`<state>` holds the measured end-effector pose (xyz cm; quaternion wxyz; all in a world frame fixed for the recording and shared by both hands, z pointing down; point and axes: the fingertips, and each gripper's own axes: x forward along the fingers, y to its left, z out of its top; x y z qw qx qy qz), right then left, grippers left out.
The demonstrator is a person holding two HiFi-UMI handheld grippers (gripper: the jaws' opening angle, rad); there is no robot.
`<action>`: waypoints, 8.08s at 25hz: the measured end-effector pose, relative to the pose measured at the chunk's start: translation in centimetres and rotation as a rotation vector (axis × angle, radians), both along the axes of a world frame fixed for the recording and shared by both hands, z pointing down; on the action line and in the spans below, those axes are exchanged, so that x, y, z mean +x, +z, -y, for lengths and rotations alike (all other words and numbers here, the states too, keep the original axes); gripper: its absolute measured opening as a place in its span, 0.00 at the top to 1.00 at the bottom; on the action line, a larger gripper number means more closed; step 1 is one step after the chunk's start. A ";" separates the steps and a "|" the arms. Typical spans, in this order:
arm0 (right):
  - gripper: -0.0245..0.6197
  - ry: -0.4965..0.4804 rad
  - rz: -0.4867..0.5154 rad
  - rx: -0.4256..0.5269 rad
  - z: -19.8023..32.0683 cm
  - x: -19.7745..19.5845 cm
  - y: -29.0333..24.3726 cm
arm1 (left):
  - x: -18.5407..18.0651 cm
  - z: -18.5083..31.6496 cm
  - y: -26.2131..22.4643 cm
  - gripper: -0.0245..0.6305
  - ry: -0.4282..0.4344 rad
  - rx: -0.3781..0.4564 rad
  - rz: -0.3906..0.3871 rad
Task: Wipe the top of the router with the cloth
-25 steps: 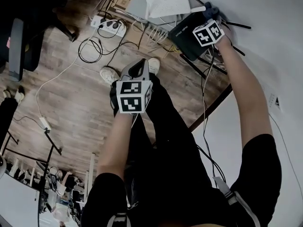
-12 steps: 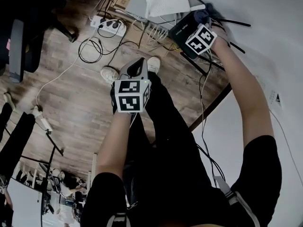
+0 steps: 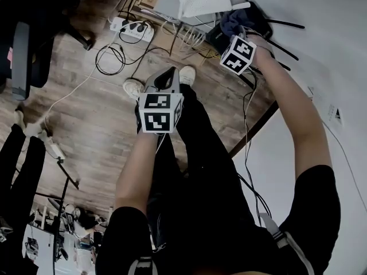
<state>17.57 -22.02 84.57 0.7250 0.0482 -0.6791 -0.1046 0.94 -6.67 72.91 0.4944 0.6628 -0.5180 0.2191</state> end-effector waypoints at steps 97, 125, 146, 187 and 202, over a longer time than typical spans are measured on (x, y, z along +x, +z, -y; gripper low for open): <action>0.89 0.249 -0.265 -0.060 9.6 9.0 1.8 | 0.7 2.2 4.5 0.95 0.075 -0.088 0.017; 0.89 0.247 -0.169 -0.534 -8.4 2.3 -0.6 | 0.0 -1.0 3.1 0.95 0.136 -0.095 -0.002; 0.89 0.412 -0.337 -0.234 0.1 10.4 1.1 | 0.7 -1.9 2.8 0.95 0.149 -0.078 0.005; 0.89 1.144 0.747 0.343 -2.0 4.2 -30.4 | -0.4 9.2 -22.7 0.95 0.126 0.302 0.103; 0.89 0.976 1.477 0.783 -4.2 5.1 -65.9 | 0.9 10.3 -50.8 0.95 0.157 0.700 0.239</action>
